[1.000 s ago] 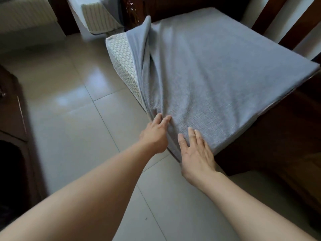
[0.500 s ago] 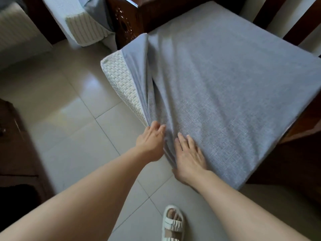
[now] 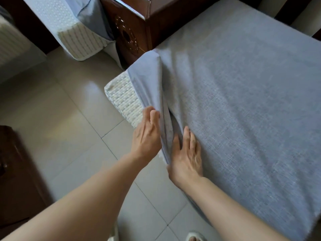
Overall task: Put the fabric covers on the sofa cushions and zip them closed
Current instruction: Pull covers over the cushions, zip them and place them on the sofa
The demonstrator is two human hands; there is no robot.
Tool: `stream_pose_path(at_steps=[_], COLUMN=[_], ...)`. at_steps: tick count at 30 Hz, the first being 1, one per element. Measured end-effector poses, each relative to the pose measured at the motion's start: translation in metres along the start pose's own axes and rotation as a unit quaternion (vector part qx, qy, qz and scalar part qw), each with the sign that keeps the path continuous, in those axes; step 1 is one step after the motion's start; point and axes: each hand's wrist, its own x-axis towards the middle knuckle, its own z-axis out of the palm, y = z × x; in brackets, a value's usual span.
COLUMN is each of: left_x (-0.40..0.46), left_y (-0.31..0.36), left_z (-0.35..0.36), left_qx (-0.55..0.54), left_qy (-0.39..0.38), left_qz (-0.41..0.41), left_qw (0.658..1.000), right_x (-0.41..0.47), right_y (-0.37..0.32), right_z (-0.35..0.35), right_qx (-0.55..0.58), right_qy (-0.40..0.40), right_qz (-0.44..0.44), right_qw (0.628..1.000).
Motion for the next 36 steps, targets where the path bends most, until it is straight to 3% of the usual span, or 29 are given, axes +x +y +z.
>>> stream_pose_path(at_steps=[2,7,11,14,24,29,32,36], left_x=[0.023,0.071,0.099,0.122,0.132,0.123,0.129,0.161], left_y=[-0.018,-0.069,-0.103,-0.109,-0.102,-0.138,-0.160,-0.166], left_z=[-0.002,-0.012,-0.024,-0.026,-0.017,-0.035,-0.045,-0.049], left_qx=[0.031,0.096,0.138,0.139,0.106,0.119,0.121,0.136], left_qy=[-0.038,-0.125,-0.123,-0.114,-0.134,-0.162,-0.180,-0.139], left_qz=[0.017,0.219,0.349,0.424,0.475,0.481,0.525,0.589], left_qw=[0.999,0.963,0.919,0.888,0.863,0.853,0.823,0.784], right_x=[0.016,0.055,0.076,0.081,0.075,0.078,0.071,0.083], right_y=[-0.010,-0.053,-0.075,-0.085,-0.084,-0.117,-0.149,-0.163], right_z=[0.004,0.002,0.002,0.005,0.014,0.018,0.027,0.029], right_qx=[0.016,0.019,-0.031,-0.070,-0.096,-0.115,-0.112,-0.104], right_qy=[0.020,0.097,0.174,0.184,0.228,0.262,0.239,0.216], right_qz=[0.027,0.039,0.051,0.093,0.162,0.123,0.121,0.215], right_qw=[0.999,0.994,0.983,0.976,0.955,0.950,0.957,0.947])
